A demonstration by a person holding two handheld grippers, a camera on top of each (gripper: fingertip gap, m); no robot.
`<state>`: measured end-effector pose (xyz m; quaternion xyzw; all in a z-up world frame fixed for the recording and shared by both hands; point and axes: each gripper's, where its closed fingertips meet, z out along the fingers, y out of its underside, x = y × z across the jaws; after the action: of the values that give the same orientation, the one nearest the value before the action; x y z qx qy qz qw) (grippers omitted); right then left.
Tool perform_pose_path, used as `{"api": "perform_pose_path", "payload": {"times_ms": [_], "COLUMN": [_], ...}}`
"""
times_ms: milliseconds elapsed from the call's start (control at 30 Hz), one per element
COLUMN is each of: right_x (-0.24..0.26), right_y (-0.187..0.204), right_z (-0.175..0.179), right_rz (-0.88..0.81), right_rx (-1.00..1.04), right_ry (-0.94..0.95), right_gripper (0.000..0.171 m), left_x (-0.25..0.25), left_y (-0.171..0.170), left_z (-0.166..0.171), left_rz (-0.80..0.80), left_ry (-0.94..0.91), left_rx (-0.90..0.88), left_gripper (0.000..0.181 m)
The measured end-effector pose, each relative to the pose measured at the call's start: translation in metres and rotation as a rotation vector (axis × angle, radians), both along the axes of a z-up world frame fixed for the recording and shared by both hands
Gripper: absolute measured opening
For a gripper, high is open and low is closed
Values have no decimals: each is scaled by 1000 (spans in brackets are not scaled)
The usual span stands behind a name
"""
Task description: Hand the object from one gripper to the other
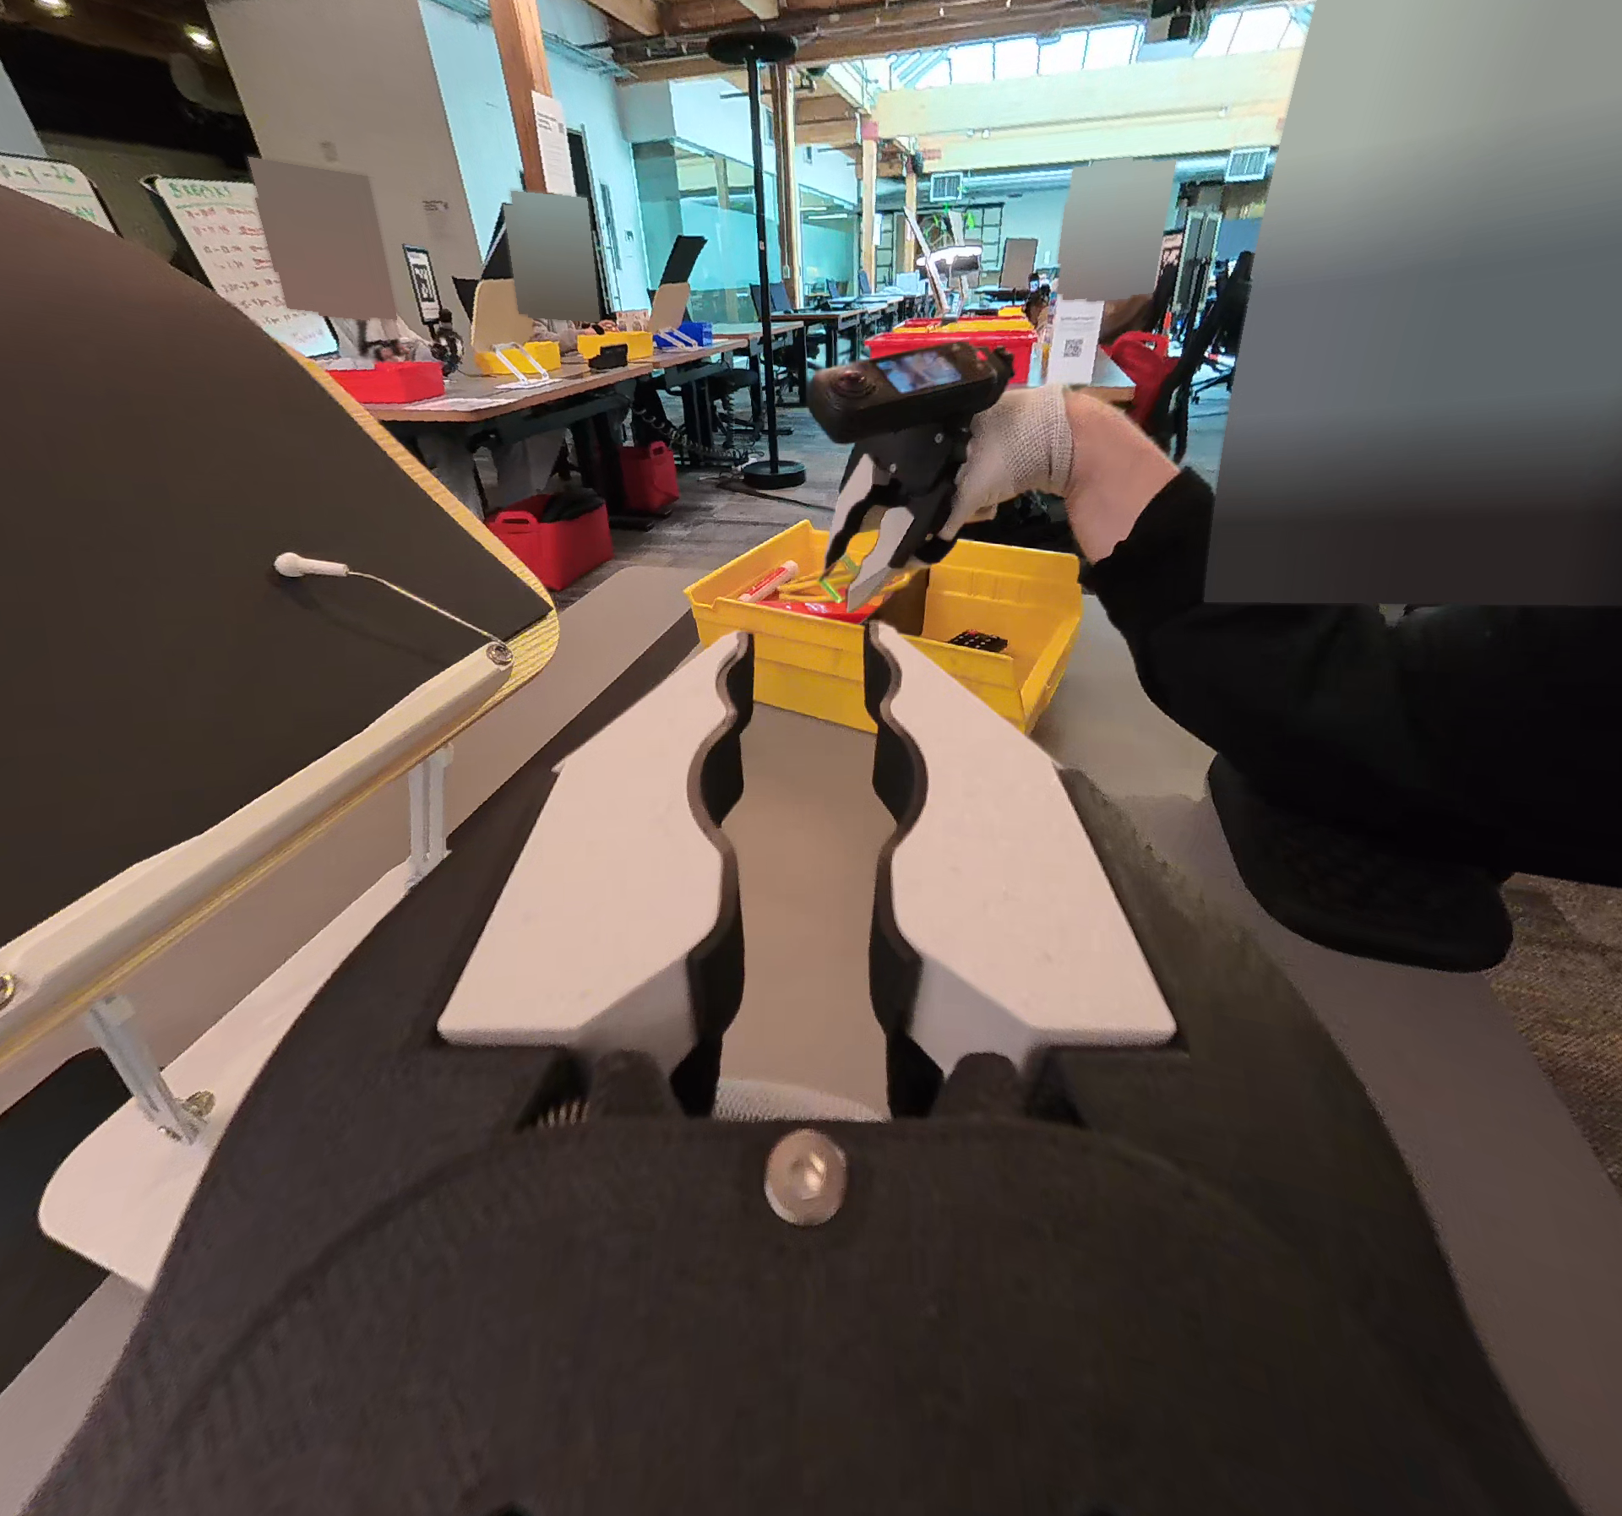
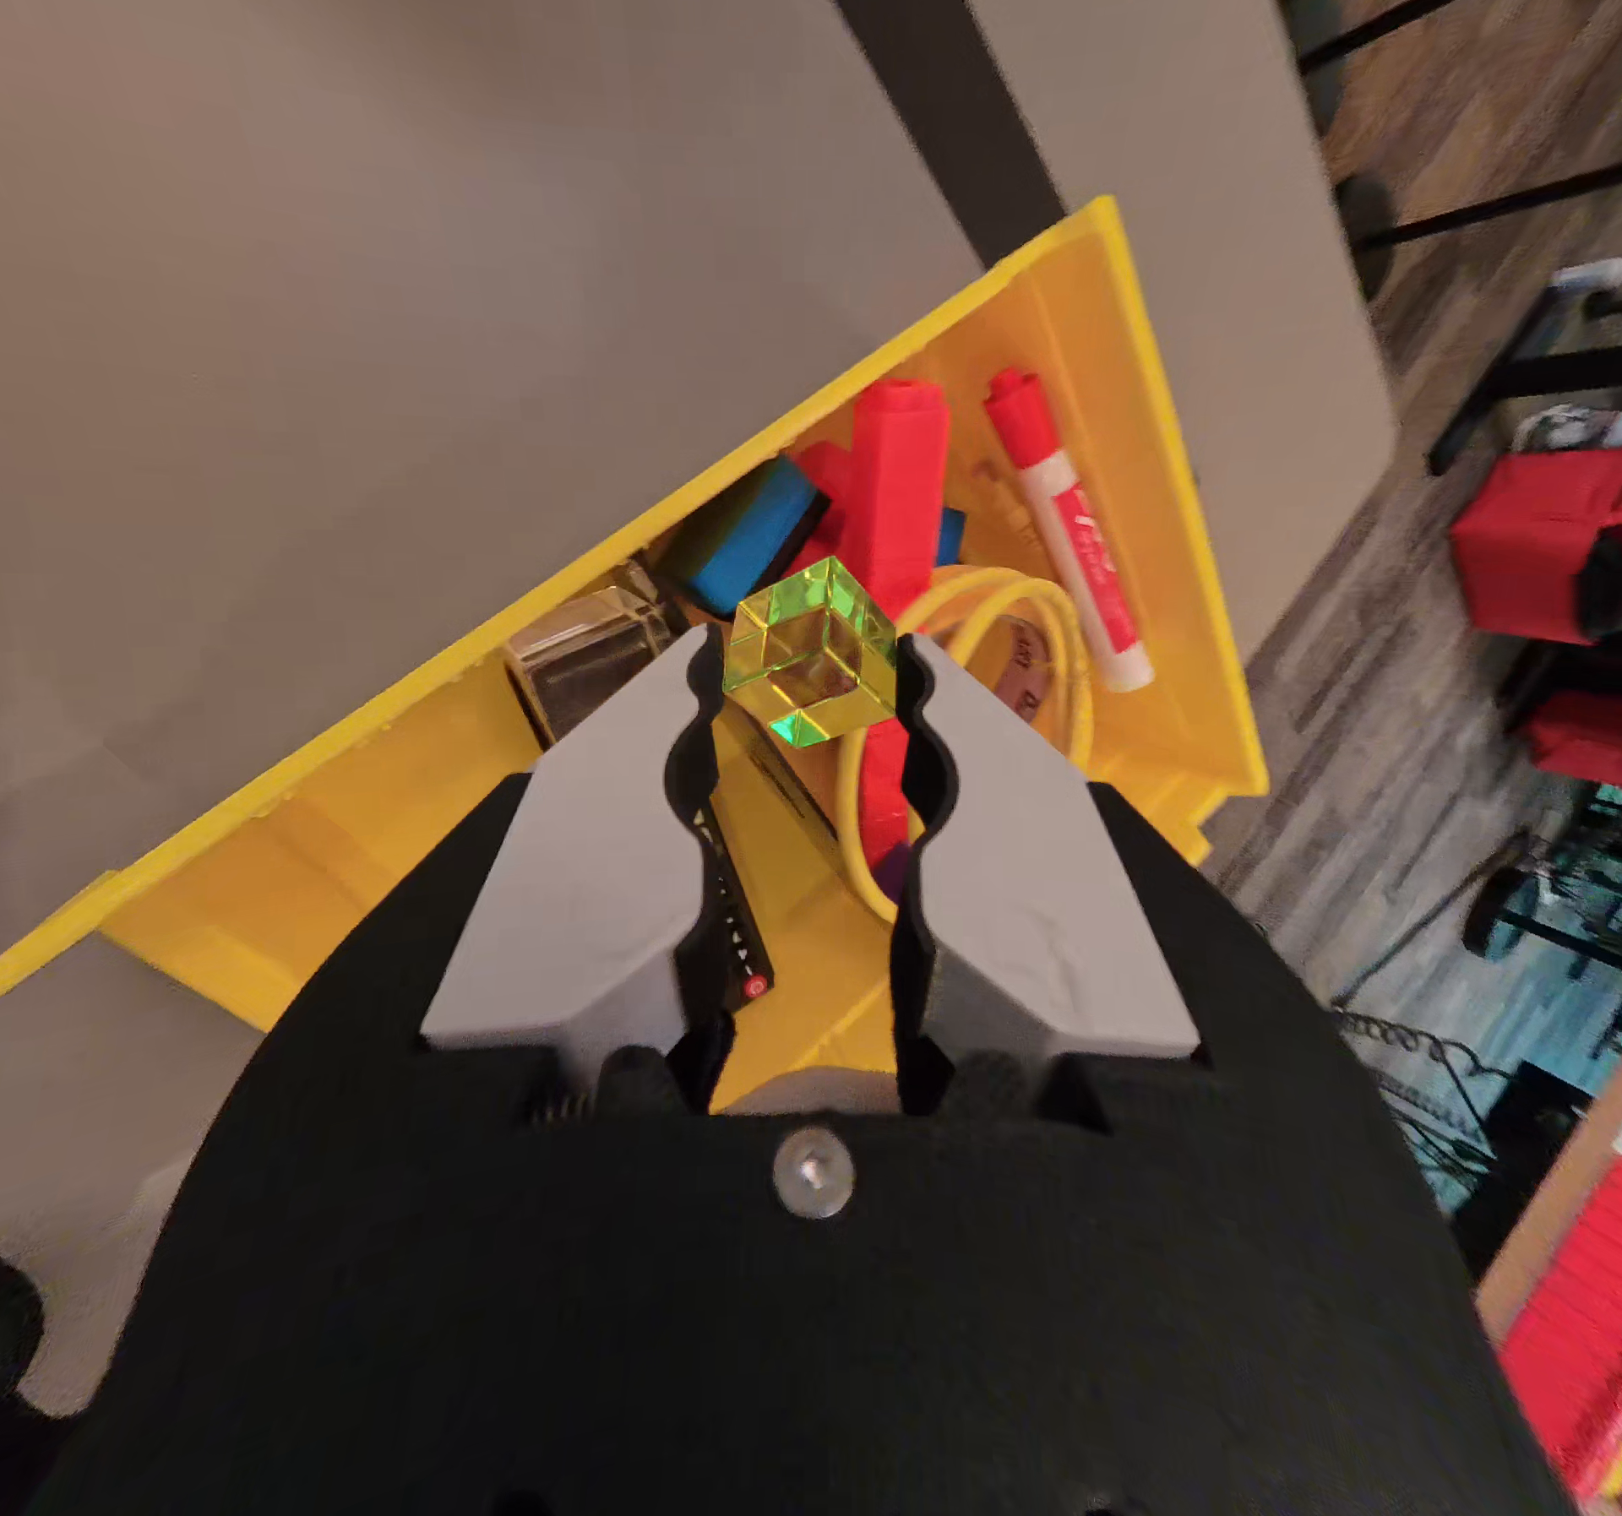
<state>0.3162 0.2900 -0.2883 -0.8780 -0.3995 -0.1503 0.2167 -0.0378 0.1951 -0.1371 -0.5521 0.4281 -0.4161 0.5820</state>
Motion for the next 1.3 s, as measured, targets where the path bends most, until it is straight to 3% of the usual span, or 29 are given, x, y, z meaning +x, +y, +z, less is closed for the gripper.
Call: {"api": "perform_pose_path", "payload": {"times_ms": [100, 200, 367, 533, 633, 867, 1100, 1300], "right_x": [2, 10, -4, -100, -163, -248, -283, -307], "right_y": [2, 11, 14, 21, 13, 4, 0, -4], "right_z": [-15, -11, 21, 99, 117, 112, 87, 75], "right_rz": [-3, -46, -10, 230, 383, 563, 650, 706], "right_rx": [-35, 11, 127, 440, 512, 585, 552, 547], "right_ry": [16, -18, -44, 133, 192, 161, 128, 142], "right_gripper": [37, 62, 61, 50, 49, 48, 48, 47], "left_x": [2, 3, 6, 4, 4, -11, -42, -130], "left_y": [-1, 2, 12, 33, 36, 49, 50, 35], "left_z": [-3, -9, -21, -32, -36, -31, 2, 37], "left_rz": [-5, 12, 90, 247, 280, 394, 507, 672], "left_ry": [16, 48, 128, 223, 256, 326, 410, 603], "left_rx": [3, 14, 67, 151, 171, 219, 290, 350], "left_gripper": [23, 23, 29, 39, 39, 38, 38, 34]}}
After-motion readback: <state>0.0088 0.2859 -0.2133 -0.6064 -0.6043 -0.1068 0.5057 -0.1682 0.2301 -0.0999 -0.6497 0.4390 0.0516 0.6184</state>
